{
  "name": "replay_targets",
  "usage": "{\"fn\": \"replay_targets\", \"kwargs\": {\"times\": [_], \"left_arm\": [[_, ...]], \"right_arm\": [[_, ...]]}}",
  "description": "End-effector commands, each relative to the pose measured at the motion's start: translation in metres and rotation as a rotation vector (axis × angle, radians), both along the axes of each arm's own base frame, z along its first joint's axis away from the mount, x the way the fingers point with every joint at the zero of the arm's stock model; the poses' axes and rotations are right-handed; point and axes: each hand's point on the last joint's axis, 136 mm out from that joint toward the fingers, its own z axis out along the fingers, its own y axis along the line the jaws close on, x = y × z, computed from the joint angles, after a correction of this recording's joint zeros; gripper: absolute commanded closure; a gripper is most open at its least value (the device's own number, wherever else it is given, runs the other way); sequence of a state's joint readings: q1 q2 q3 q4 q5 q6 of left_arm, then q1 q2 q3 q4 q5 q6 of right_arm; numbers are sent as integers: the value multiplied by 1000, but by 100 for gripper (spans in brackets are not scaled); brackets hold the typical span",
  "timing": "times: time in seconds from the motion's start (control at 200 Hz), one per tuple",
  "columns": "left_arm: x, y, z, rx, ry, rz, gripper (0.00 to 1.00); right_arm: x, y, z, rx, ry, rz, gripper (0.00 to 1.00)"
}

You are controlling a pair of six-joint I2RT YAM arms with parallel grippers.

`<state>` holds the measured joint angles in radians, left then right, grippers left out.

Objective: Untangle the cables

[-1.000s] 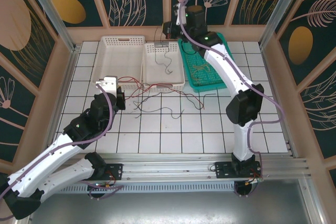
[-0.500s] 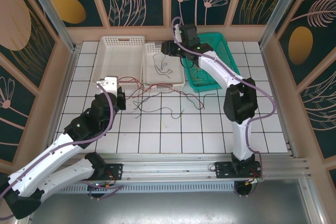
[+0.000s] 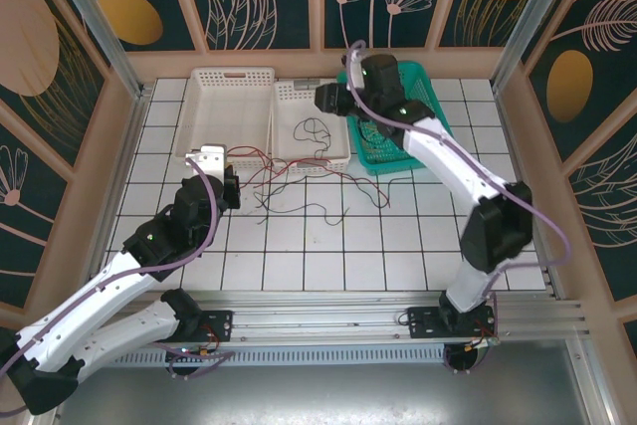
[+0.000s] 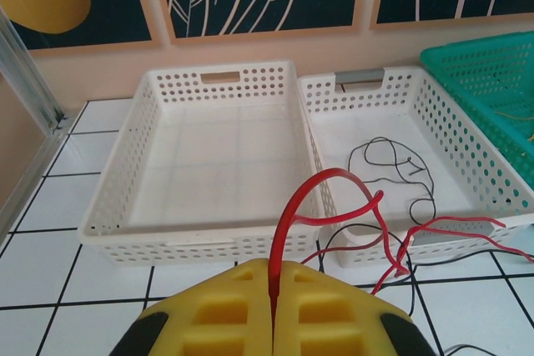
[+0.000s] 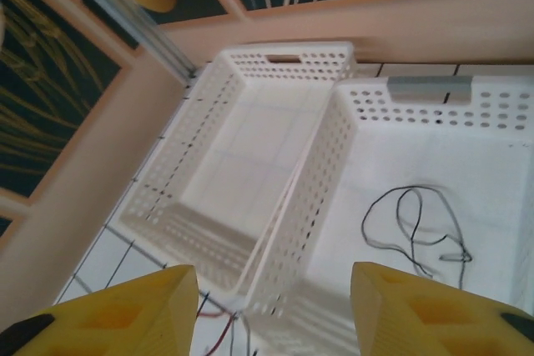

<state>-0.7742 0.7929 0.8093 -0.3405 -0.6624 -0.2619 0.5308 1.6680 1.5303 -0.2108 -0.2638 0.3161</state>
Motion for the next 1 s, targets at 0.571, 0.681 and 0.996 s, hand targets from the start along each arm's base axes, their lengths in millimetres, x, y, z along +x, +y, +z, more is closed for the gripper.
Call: {"fn": "replay_targets", "kwargs": {"times": [0.571,0.681,0.996], "left_arm": [[-8,-13,18,-82,-61,-108,100],[-9,-14,18,-84,-64,-120,100],[-22,-12,39,-159,-145,-174,100]], "right_arm": [[-88,-18,-155,-312,-45,-37,48],[-86,-19,-169,-349,-31,-41,48],[-88,-20,-197,-405,-12,-39,49]]}}
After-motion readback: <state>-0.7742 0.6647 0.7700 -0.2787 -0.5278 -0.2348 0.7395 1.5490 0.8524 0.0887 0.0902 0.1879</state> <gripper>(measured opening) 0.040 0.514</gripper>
